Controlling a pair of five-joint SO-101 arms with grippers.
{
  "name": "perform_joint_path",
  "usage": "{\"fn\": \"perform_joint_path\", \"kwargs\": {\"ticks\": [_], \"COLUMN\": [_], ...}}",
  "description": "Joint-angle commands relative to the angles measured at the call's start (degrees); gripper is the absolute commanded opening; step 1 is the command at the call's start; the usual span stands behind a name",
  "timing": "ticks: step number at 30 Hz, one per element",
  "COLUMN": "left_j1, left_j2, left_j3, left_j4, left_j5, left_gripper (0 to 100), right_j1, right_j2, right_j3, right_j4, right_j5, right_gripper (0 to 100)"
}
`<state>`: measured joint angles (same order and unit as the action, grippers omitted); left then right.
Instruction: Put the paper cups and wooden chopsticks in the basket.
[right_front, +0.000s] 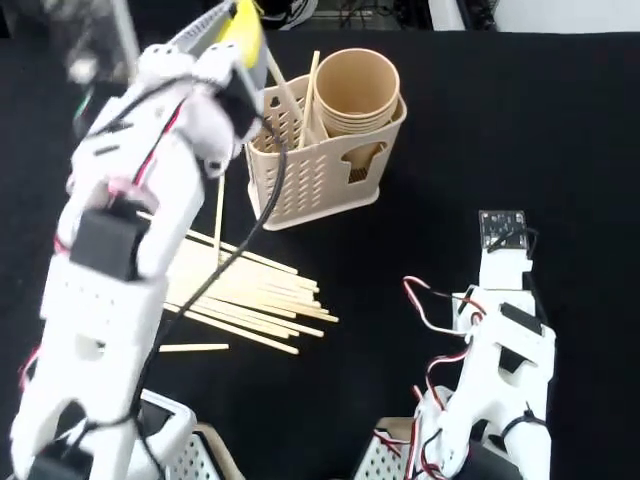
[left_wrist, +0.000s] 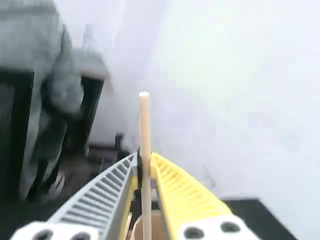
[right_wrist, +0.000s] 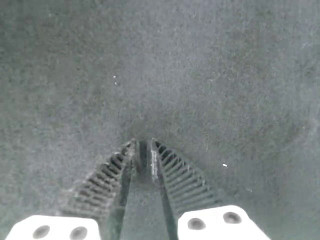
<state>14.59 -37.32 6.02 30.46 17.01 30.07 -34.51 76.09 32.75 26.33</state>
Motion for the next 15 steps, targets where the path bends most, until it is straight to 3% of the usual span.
{"fn": "perform_joint_path", "kwargs": {"ticks": [1,8,15], "left_j1": [-0.8,-0.2,-1.9], "left_j2": [-6.4,-3.2,5.4], "left_j3": [4.4,12.4,17.7], "left_j4": [-8.0,-16.7,-22.5], "left_j5": [-4.4,-16.1,-16.3], "left_gripper": [3,3,3], "right_j1": [-0.5,-0.6,-0.6], "right_j2": [-1.4,-1.4,-1.4], "right_j3": [-0.1,-0.1,-0.1], "right_j4": [-1.1,-1.1,-1.1], "right_j5": [0.6,0.6,0.6], "right_gripper": [5.4,5.4,5.4]}}
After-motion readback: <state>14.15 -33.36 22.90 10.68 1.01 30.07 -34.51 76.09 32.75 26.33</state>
